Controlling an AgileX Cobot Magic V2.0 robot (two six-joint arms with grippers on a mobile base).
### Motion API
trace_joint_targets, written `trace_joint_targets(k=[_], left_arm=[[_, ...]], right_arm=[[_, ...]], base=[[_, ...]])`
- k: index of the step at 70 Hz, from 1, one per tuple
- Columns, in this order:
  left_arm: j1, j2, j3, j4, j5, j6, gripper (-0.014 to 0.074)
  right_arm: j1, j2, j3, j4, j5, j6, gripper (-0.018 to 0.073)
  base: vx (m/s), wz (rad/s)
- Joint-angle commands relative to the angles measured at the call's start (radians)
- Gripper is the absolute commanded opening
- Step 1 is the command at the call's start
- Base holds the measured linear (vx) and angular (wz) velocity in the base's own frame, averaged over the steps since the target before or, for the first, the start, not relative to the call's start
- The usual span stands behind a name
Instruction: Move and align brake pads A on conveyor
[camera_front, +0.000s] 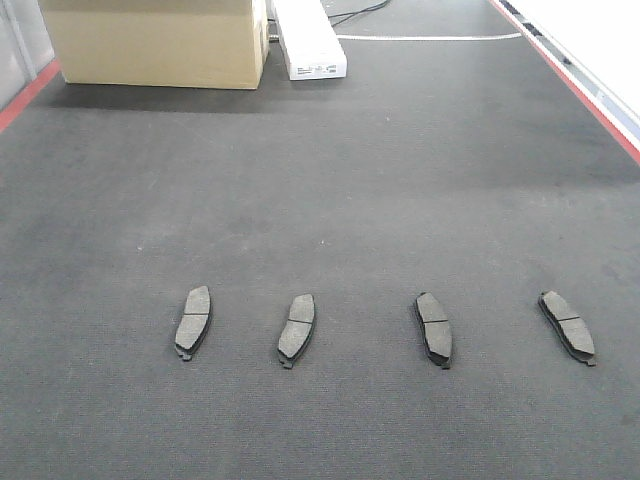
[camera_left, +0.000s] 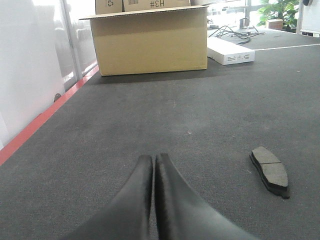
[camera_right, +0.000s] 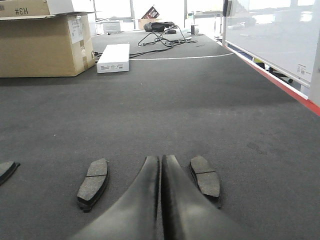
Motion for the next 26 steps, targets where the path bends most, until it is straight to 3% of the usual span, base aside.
trace_joint_targets(k=[1,26], left_arm=[[0.0,-0.016,0.018,-0.011,-0.074,-0.001,-0.0006],[0.0,-0.016,0.018,-0.011,-0.074,-0.001,-0.0006]], right_arm=[[-0.008,-0.013,0.012,-0.01,-0.08,0.0,-0.0007],[-0.008,-0.013,0.012,-0.01,-0.08,0.0,-0.0007]], base=[[0.0,0.0],[0.0,0.0]])
